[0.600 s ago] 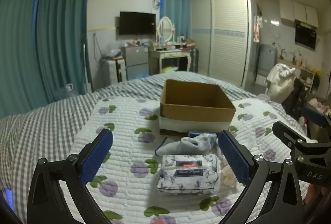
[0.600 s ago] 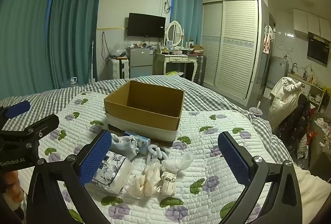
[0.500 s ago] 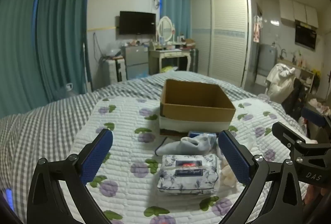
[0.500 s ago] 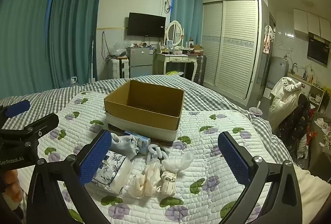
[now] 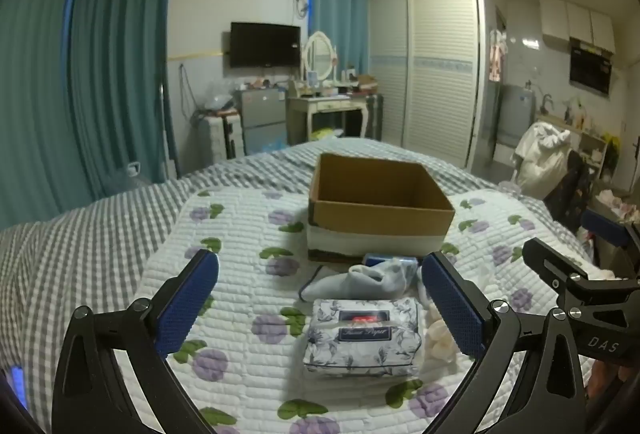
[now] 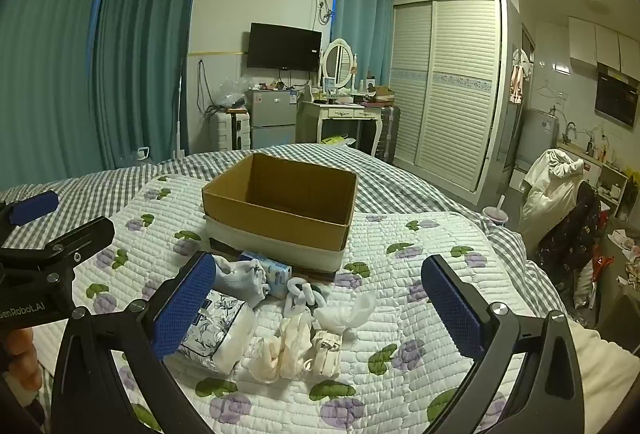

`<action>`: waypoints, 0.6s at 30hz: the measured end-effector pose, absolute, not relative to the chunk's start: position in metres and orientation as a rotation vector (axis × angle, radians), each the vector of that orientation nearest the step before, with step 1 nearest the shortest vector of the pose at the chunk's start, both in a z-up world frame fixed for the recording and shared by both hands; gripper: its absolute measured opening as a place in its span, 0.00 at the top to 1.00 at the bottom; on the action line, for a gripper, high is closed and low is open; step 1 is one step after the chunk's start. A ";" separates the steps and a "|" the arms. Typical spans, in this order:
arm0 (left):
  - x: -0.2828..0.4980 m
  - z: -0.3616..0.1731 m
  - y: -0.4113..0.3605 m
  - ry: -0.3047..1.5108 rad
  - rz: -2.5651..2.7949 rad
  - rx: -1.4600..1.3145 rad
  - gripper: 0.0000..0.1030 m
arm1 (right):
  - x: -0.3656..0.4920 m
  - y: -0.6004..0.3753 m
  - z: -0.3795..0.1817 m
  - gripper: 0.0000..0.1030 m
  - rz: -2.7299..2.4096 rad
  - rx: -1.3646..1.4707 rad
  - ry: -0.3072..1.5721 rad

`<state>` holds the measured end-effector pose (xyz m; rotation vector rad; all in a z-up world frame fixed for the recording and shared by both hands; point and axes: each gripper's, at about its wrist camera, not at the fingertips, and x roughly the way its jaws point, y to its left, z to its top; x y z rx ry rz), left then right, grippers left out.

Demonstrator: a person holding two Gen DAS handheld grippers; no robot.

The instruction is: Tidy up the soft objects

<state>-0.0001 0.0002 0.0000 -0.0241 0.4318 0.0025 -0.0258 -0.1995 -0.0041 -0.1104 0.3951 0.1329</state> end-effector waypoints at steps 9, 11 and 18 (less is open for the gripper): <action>0.000 0.000 0.000 0.433 0.004 -0.024 0.00 | -0.026 -0.198 -0.004 0.00 0.133 -0.112 0.397; 0.000 0.000 0.000 0.433 0.004 -0.024 0.00 | -0.026 -0.198 -0.004 0.00 0.133 -0.114 0.398; 0.000 0.000 0.000 0.434 0.005 -0.022 0.00 | -0.027 -0.197 -0.007 0.00 0.134 -0.113 0.401</action>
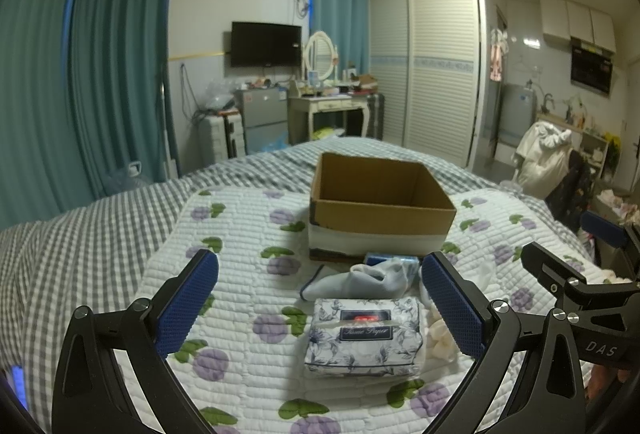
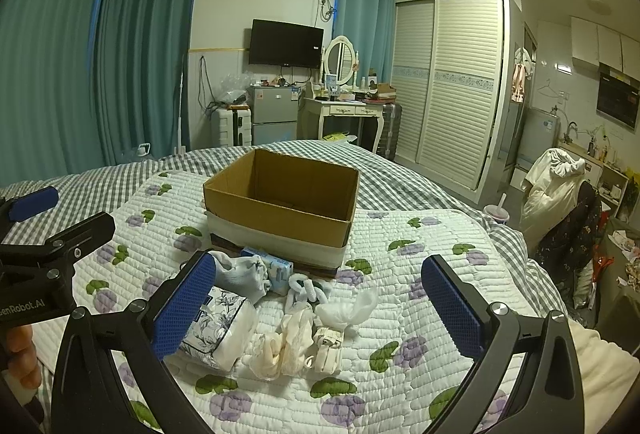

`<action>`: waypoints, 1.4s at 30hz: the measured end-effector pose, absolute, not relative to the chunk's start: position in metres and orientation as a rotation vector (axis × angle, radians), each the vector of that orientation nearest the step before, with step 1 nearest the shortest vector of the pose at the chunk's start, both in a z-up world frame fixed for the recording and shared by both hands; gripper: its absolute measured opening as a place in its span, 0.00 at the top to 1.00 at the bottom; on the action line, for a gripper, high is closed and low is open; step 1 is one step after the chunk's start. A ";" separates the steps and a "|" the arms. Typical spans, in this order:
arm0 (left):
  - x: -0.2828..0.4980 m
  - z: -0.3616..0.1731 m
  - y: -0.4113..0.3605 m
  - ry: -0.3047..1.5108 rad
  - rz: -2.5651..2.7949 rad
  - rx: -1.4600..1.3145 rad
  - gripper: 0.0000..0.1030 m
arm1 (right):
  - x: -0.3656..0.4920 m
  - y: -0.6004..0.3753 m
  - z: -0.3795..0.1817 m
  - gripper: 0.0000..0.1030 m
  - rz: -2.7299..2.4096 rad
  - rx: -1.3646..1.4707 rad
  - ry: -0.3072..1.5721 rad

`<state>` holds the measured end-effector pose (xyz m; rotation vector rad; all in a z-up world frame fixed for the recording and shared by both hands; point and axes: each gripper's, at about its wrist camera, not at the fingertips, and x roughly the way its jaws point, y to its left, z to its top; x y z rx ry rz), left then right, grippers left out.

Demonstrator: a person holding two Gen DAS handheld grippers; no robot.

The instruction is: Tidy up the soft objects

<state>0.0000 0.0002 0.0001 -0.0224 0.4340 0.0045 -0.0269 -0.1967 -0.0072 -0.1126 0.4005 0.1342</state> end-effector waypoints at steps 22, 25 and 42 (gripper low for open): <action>0.000 -0.003 0.003 0.442 0.007 -0.021 0.00 | -0.023 -0.195 -0.007 0.00 0.136 -0.117 0.407; 0.000 -0.004 0.004 0.442 0.008 -0.022 0.00 | -0.025 -0.194 -0.008 0.00 0.136 -0.117 0.408; -0.001 -0.004 0.000 0.443 0.004 -0.019 0.00 | -0.024 -0.194 -0.008 0.00 0.136 -0.117 0.411</action>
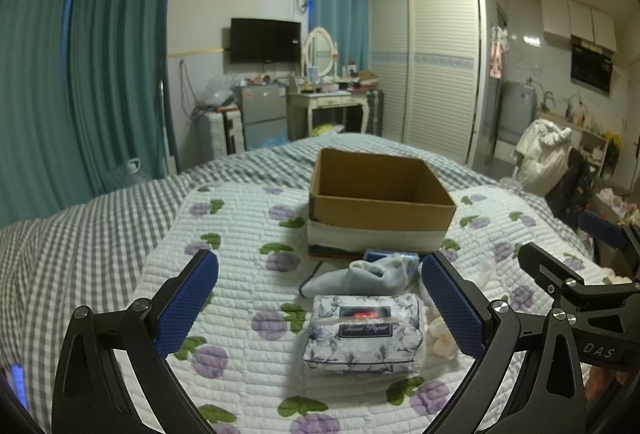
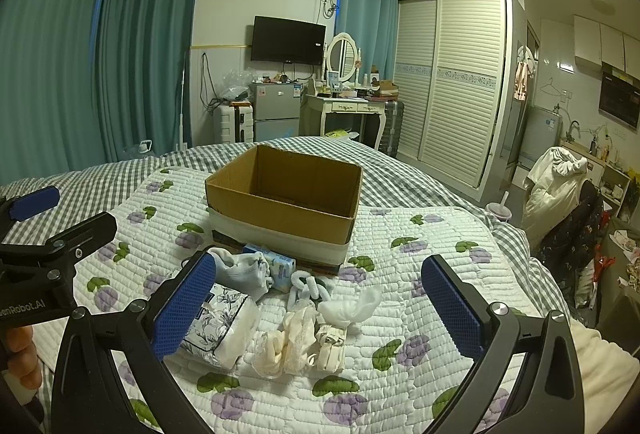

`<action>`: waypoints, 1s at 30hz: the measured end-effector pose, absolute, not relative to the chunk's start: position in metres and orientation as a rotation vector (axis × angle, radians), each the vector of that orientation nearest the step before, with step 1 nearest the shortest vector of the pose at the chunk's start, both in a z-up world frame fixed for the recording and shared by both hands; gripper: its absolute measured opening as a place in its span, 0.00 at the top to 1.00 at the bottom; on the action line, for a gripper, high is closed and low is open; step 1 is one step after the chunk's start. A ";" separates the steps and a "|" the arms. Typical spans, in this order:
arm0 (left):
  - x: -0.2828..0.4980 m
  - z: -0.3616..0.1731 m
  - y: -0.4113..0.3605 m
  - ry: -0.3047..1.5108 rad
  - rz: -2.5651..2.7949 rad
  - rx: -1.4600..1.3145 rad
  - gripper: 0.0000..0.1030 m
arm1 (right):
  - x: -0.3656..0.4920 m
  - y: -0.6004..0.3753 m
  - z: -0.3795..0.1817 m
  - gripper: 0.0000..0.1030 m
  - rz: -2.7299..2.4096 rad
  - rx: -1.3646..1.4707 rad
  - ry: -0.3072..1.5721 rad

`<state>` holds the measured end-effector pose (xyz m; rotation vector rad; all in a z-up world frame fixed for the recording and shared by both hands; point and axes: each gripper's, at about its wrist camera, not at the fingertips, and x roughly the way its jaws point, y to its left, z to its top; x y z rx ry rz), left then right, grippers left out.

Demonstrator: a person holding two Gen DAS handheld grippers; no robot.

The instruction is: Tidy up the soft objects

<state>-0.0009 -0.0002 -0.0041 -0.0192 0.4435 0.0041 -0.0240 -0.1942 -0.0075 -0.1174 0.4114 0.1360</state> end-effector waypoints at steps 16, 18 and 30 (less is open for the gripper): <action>-0.009 0.000 -0.002 0.432 0.004 -0.028 0.00 | -0.031 -0.195 -0.009 0.00 0.145 -0.127 0.410; -0.015 0.004 -0.003 0.433 -0.001 -0.030 0.00 | -0.036 -0.197 -0.006 0.00 0.147 -0.128 0.406; 0.002 -0.048 -0.018 0.610 -0.005 -0.009 0.00 | -0.027 -0.214 -0.027 0.00 0.128 -0.132 0.506</action>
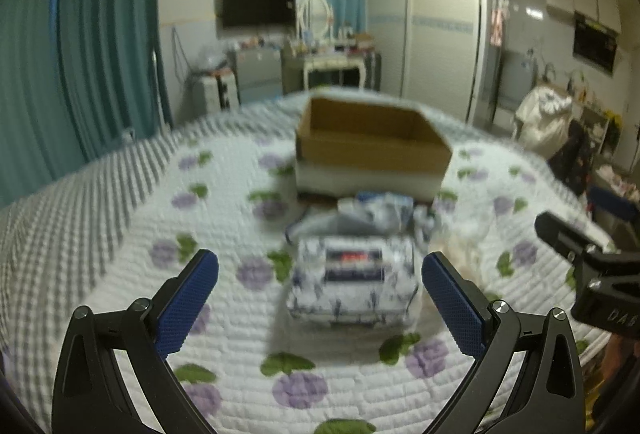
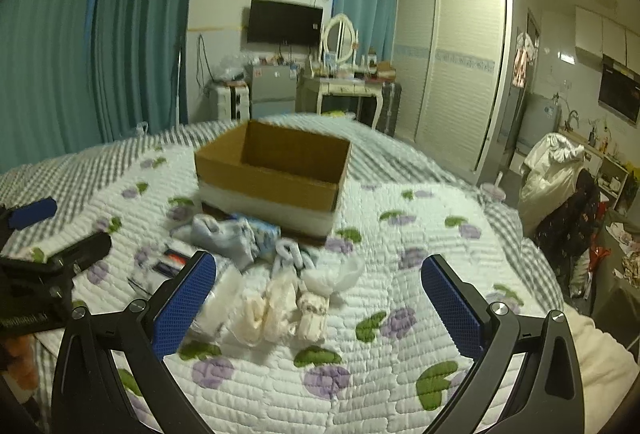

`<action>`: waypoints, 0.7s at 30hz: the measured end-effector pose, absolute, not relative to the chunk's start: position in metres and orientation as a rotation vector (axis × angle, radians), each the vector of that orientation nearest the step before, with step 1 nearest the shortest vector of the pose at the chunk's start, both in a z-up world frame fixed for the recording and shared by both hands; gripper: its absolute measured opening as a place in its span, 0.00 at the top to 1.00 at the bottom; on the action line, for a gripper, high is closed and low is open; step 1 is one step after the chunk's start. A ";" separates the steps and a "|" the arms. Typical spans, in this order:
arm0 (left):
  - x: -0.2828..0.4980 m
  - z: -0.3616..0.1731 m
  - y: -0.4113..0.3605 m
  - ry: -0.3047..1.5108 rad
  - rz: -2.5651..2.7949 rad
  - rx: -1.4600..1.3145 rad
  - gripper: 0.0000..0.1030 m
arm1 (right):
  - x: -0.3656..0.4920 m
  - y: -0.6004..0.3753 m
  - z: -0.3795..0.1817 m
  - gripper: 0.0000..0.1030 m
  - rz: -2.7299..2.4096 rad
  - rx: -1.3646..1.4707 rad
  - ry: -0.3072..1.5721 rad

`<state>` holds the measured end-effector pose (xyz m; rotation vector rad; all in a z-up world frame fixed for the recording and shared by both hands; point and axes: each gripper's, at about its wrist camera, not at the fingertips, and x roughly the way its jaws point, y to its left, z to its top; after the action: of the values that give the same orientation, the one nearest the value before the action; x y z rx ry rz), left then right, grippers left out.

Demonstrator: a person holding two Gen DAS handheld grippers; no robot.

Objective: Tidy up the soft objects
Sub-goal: 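Grasp the floral tissue pack with the left gripper while the right grasps the lace cloth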

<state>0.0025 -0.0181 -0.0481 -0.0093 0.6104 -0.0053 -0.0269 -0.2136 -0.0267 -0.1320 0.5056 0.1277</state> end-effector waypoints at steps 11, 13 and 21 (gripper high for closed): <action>0.028 -0.107 -0.024 0.774 -0.074 -0.005 0.00 | 0.018 -0.209 -0.100 0.03 0.199 -0.089 0.718; 0.032 -0.112 -0.025 0.786 -0.086 -0.001 0.00 | 0.025 -0.207 -0.104 0.05 0.210 -0.077 0.738; 0.043 -0.123 -0.025 0.798 -0.120 0.007 0.00 | 0.050 -0.188 -0.131 0.32 0.237 -0.096 0.832</action>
<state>0.0427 -0.0247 -0.1230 0.0069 0.7983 -0.1205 0.0502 -0.1876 -0.1306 -0.0959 0.8318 0.2365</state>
